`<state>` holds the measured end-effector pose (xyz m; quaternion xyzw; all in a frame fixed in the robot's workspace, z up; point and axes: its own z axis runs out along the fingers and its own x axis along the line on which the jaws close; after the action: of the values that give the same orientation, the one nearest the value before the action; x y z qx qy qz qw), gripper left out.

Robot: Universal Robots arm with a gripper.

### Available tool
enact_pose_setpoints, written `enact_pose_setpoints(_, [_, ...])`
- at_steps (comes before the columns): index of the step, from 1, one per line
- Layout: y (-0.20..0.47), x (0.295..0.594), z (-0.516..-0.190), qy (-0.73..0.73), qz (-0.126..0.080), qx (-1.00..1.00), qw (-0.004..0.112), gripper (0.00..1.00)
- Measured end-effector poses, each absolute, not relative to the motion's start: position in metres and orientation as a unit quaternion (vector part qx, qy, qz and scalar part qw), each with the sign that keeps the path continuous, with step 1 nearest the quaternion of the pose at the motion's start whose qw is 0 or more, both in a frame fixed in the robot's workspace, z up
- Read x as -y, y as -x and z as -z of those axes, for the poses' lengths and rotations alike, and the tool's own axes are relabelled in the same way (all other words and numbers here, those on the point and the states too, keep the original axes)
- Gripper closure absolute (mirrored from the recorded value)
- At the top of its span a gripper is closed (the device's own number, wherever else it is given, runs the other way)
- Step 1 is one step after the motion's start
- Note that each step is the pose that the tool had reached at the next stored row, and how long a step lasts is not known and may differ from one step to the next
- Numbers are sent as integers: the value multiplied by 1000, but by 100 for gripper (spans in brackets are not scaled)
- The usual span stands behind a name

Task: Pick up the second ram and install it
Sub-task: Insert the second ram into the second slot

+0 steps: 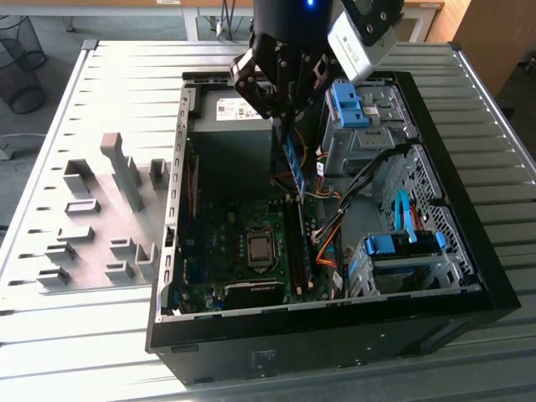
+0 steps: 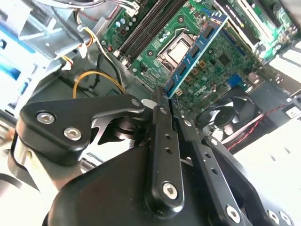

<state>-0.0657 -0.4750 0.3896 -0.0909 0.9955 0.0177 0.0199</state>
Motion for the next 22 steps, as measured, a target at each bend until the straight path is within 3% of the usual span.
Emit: enact_pose_setpoints(22, [63,475,-382,-1,-16,-1000,20,86])
